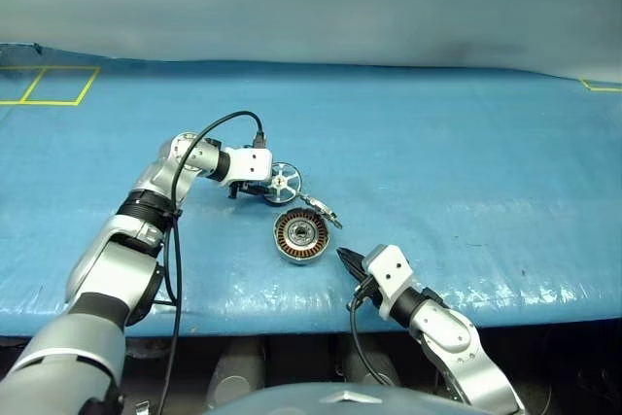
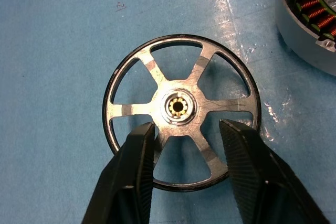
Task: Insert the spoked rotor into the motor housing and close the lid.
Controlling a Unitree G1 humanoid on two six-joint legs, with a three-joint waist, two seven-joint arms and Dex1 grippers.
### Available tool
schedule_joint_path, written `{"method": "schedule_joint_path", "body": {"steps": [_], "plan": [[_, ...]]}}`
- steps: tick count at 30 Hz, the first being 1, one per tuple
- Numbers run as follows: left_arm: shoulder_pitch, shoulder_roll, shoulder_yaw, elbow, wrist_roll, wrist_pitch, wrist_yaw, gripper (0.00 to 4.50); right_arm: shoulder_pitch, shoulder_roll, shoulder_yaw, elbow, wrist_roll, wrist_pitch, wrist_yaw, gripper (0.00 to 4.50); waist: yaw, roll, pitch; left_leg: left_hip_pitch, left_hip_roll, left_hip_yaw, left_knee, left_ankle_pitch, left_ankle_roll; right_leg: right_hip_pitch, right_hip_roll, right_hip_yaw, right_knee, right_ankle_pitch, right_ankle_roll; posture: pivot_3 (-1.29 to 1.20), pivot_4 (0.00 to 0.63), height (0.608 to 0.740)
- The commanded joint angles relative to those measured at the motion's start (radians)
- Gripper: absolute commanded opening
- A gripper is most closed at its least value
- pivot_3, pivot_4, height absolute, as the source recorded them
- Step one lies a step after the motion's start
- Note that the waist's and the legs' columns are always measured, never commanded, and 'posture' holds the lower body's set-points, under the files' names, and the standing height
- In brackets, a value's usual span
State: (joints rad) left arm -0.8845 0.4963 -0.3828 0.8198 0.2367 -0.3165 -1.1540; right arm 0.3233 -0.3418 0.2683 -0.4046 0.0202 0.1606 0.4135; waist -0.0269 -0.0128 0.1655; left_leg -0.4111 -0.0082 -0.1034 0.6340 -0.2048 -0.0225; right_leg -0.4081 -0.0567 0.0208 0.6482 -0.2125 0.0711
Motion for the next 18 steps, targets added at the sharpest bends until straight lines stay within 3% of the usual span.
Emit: {"method": "schedule_joint_path", "body": {"steps": [1, 17, 18], "plan": [[-0.030, -0.001, 0.007, 0.003, 0.006, -0.019, 0.010, 0.84, 0.001, 0.003, -0.009, -0.023, 0.012, -0.002, 0.003, 0.00, 0.000, 0.000, 0.000, 0.000, 0.000, 0.000, 0.000, 0.000, 0.000, 0.000, 0.000, 0.000, 0.000, 0.000, 0.000, 0.00, 0.150, 0.740], [-0.031, 0.002, 0.001, 0.002, 0.003, -0.028, -0.021, 0.84, -0.005, 0.004, -0.008, -0.025, 0.010, 0.001, 0.004, 0.00, 0.001, 0.000, 0.000, 0.000, 0.000, 0.000, 0.013, 0.000, 0.000, 0.000, 0.000, 0.001, 0.012, -0.003, -0.006, 0.00, 0.150, 0.740], [-0.033, 0.001, 0.005, 0.000, -0.001, -0.023, -0.020, 1.01, -0.005, 0.005, -0.008, -0.025, 0.009, 0.001, 0.003, 0.00, 0.001, 0.000, 0.000, 0.000, 0.000, 0.000, 0.013, 0.000, 0.000, 0.000, 0.000, 0.001, 0.012, -0.004, -0.006, 0.00, 0.150, 0.740]]}}
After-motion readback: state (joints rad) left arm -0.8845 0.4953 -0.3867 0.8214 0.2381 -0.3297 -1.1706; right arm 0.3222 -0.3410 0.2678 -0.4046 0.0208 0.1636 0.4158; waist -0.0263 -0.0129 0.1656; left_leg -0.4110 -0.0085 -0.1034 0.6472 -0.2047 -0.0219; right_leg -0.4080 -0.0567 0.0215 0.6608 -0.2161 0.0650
